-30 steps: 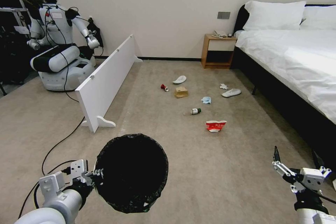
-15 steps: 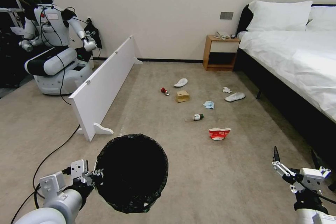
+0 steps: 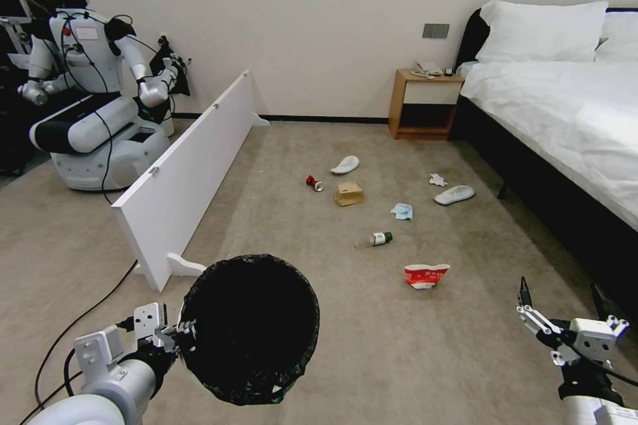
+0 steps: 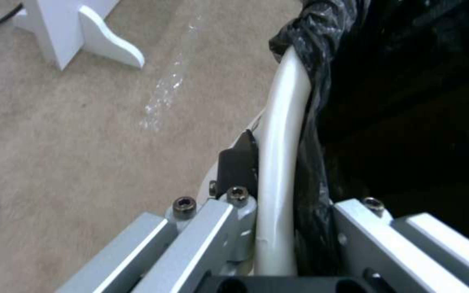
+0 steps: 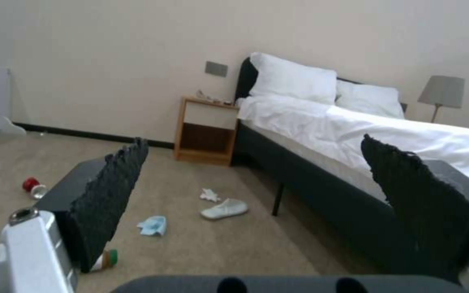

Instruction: Pick up the trash bin, then pick up the garbage from the floor and place it into the trash bin.

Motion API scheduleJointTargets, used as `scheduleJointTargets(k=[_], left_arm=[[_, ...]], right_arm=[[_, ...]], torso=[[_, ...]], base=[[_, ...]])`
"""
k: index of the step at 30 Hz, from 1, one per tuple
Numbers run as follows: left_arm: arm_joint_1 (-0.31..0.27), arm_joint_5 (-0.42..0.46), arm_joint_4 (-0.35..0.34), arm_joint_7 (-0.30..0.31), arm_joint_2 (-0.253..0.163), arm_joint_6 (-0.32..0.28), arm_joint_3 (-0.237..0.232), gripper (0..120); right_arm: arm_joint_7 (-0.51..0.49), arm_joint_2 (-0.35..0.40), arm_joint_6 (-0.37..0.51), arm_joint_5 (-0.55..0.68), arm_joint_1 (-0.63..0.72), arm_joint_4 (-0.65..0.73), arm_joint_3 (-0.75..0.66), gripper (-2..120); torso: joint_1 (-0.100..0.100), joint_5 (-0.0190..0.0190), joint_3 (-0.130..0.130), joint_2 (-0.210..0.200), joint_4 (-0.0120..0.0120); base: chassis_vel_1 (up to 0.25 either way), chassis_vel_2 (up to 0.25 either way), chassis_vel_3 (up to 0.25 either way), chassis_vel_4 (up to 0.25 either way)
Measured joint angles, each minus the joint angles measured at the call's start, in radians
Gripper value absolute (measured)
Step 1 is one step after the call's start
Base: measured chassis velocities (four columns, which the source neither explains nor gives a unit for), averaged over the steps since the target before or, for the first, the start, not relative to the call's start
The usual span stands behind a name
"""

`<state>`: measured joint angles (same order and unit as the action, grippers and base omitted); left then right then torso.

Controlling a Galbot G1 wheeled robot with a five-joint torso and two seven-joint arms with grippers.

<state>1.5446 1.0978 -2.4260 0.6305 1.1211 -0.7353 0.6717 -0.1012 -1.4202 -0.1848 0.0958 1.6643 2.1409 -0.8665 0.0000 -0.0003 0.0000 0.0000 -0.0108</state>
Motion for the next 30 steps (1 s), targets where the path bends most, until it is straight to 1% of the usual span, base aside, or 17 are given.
scheduleJointTargets(k=[2, 4, 7, 9, 12, 13, 16, 19, 24, 30], left_arm=[[0.0, 0.0, -0.001, 0.0, 0.0, 0.0, 0.001, 2], [0.0, 0.0, -0.001, 0.0, 0.0, 0.0, 0.002, 2], [-0.001, 0.0, -0.001, 0.0, 0.0, 0.0, 0.002, 2], [-0.001, 0.0, -0.001, 0.0, 0.0, 0.0, 0.002, 2], [-0.002, 0.0, -0.001, 0.001, -0.001, 0.0, 0.002, 2], [-0.003, 0.0, 0.0, 0.001, -0.001, 0.0, 0.002, 2], [-0.004, 0.001, 0.001, 0.001, -0.001, 0.0, 0.002, 2], [-0.005, 0.001, 0.003, 0.001, -0.001, 0.0, 0.002, 2], [-0.007, 0.001, 0.005, 0.002, -0.001, 0.0, 0.001, 2], [-0.009, 0.001, 0.008, 0.002, -0.001, 0.0, 0.0, 2]], right_arm=[[0.0, 0.0, 0.0, 0.001, 0.0, 0.002, 0.0, 100], [0.0, 0.0, 0.0, 0.001, 0.0, 0.003, -0.001, 100], [0.0, 0.0, 0.0, 0.003, 0.0, 0.003, -0.003, 100], [0.0, 0.0, 0.0, 0.003, -0.001, 0.003, -0.003, 100], [0.0, 0.0, 0.0, 0.004, -0.002, 0.003, -0.003, 100], [-0.001, 0.001, 0.0, 0.005, -0.004, 0.003, -0.003, 100], [-0.001, 0.001, 0.0, 0.005, -0.005, 0.001, -0.003, 100], [-0.001, 0.0, 0.0, 0.005, -0.006, 0.0, -0.003, 100], [-0.001, 0.0, 0.0, 0.005, -0.01, -0.004, -0.003, 100], [-0.006, 0.0, 0.0, 0.0, -0.016, -0.012, -0.003, 100]], torso=[[0.0, 0.0007, 0.0, 0.0, 0.0002], [0.0, 0.0, 0.0, 0.0, 0.0001], [0.0, 0.0005, 0.0, 0.0, 0.0], [0.0, 0.0, 0.0, 0.0, -0.0001], [0.0, 0.0007, 0.0, 0.0, 0.0001], [0.0, 0.0, 0.0, 0.0, 0.0001], [0.0, 0.0006, 0.0, 0.0, 0.0], [0.0, 0.0, 0.0, 0.0, -0.0001], [0.0, 0.0004, 0.0, 0.0, 0.0003], [0.0, 0.0003, 0.0, 0.0, 0.0]], base=[[-0.161, 0.173, 0.178, -0.15], [-0.186, 0.167, 0.19, -0.177], [-0.188, 0.172, 0.196, -0.166], [-0.181, 0.179, 0.182, -0.182], [-0.182, 0.178, 0.188, -0.176], [-0.186, 0.179, 0.159, -0.182], [-0.175, 0.18, 0.166, -0.171], [-0.161, 0.171, 0.159, -0.171], [-0.152, 0.175, 0.161, -0.161], [-0.136, 0.127, 0.14, -0.133]])
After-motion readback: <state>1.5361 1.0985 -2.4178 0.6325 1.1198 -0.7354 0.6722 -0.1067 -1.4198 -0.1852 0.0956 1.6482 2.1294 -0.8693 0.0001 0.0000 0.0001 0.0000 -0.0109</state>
